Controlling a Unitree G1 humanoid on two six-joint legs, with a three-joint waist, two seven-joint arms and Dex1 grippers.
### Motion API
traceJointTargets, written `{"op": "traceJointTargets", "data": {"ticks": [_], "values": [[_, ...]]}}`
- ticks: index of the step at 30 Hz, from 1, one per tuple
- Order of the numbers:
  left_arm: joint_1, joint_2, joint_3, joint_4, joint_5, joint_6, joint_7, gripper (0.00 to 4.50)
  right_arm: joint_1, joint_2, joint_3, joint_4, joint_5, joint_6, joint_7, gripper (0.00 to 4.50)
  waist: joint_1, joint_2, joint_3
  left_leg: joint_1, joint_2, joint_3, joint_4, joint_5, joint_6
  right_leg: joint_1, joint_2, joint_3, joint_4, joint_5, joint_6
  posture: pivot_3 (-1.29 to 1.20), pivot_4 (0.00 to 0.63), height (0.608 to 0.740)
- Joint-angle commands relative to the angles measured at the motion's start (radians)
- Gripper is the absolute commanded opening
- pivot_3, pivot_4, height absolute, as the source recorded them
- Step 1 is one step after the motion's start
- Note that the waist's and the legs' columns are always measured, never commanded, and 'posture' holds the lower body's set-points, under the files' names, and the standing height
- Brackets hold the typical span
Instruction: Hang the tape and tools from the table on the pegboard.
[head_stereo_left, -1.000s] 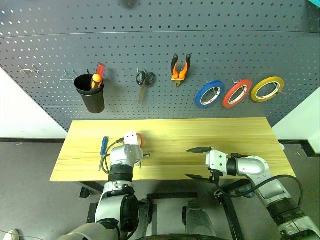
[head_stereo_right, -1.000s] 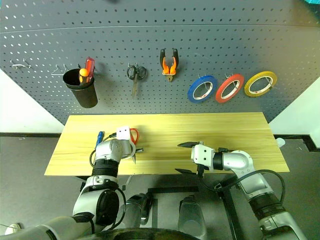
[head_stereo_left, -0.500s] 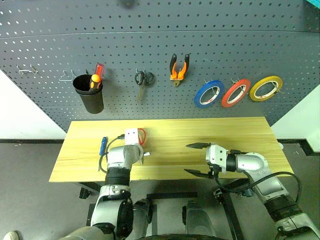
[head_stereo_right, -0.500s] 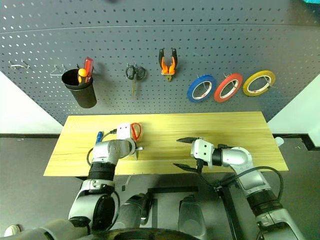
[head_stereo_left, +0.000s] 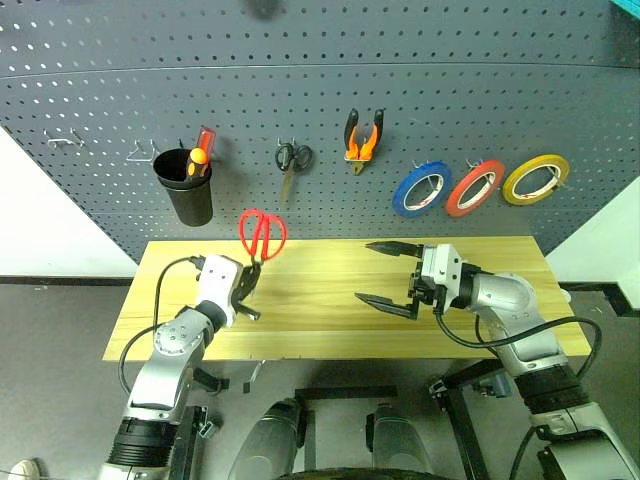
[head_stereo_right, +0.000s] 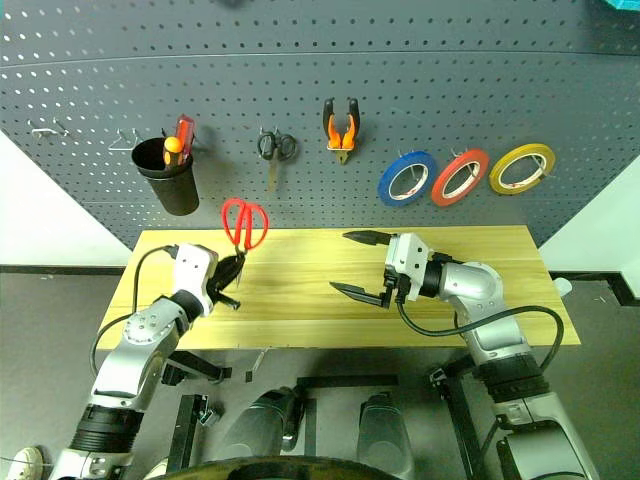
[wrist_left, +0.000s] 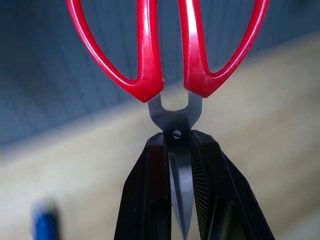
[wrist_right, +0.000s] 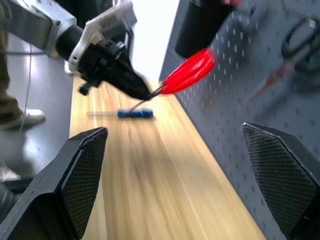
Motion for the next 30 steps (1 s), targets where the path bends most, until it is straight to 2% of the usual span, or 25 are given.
{"op": "traceJointTargets", "data": {"ticks": [1, 9, 17, 30], "values": [[-0.050, -0.021, 0.044, 0.041, 0.017, -0.159, 0.039, 0.23, -0.026, 0.004, -0.043, -0.050, 0.055, 0.031, 0.012, 4.50, -0.001, 0.000, -0.001, 0.000, 0.000, 0.000, 0.000, 0.000, 0.000, 0.000, 0.000, 0.000, 0.000, 0.000, 0.001, -0.05, 0.080, 0.728], [-0.208, -0.086, 0.019, 0.159, 0.065, -0.279, 0.092, 0.23, -0.041, 0.015, -0.049, -0.058, 0.055, 0.054, 0.015, 4.50, -0.005, 0.001, -0.006, 0.000, 0.000, 0.003, 0.000, 0.001, 0.003, 0.001, 0.001, 0.000, 0.001, 0.001, 0.002, -0.07, 0.066, 0.728], [-0.332, -0.094, -0.036, 0.292, 0.187, -0.283, 0.158, 0.23, -0.013, 0.010, -0.051, -0.095, 0.068, 0.082, 0.017, 4.50, -0.011, 0.000, -0.009, 0.000, 0.000, 0.004, 0.001, 0.002, 0.003, 0.001, 0.001, 0.000, 0.002, 0.002, 0.003, -0.08, 0.058, 0.728], [-0.368, -0.094, -0.046, 0.399, 0.227, -0.270, 0.186, 0.23, 0.002, 0.035, -0.071, -0.150, 0.118, 0.128, 0.015, 4.50, -0.014, -0.001, -0.016, 0.000, 0.000, 0.004, 0.002, 0.002, 0.004, 0.001, 0.001, 0.000, 0.003, 0.002, 0.004, -0.08, 0.053, 0.728]]}}
